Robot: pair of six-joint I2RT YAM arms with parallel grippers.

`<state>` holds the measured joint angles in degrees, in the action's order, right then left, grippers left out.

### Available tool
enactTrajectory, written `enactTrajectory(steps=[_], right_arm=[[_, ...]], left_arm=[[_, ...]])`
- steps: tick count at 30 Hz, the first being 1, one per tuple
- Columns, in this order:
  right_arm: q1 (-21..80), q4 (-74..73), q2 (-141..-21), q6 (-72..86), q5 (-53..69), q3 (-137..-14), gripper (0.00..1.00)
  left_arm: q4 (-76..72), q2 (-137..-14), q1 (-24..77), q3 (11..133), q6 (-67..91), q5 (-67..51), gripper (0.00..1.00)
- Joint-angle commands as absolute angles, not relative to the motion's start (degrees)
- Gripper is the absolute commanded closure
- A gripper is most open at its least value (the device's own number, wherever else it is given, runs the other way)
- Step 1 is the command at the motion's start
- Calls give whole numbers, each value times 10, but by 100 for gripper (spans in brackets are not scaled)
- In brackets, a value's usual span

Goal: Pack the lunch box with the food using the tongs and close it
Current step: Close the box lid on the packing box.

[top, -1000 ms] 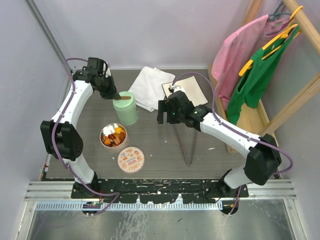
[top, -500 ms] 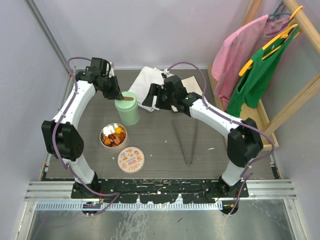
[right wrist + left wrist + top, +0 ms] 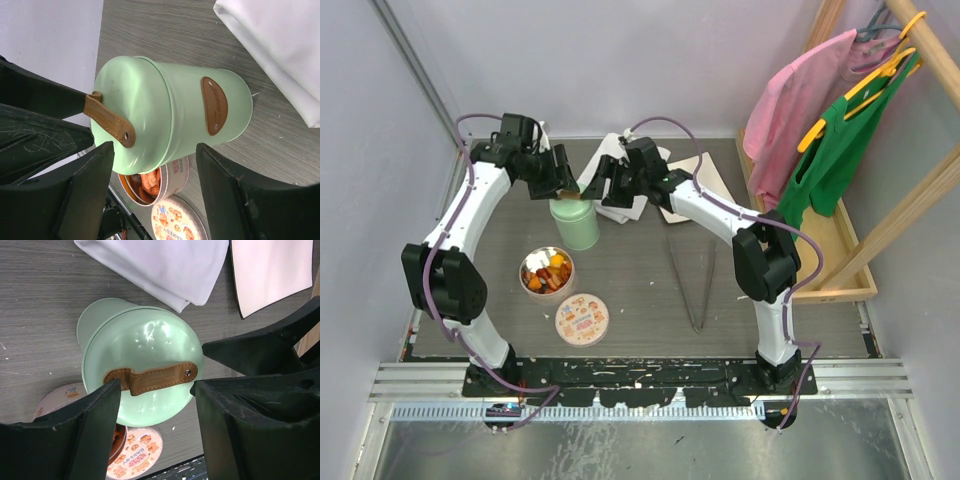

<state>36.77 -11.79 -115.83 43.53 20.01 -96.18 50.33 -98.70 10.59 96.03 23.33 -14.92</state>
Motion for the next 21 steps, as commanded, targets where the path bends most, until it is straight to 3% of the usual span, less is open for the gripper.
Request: enactTrajectory(steps=[1, 5, 8, 12, 21], right_arm=[[362, -102, -1163, 447, 221, -991, 30], [359, -102, -1172, 450, 222, -977, 36], [358, -102, -1171, 450, 222, -968, 38], [357, -102, -1173, 450, 221, -961, 41], [355, -102, -1179, 454, 217, -940, 43]], left_arm=[[476, -944, 90, 958, 235, -176, 35], [419, -913, 55, 906, 254, -238, 20], [376, -900, 11, 868, 280, -320, 20], [362, -902, -1, 839, 271, -334, 23], [326, -947, -1, 795, 286, -348, 41]])
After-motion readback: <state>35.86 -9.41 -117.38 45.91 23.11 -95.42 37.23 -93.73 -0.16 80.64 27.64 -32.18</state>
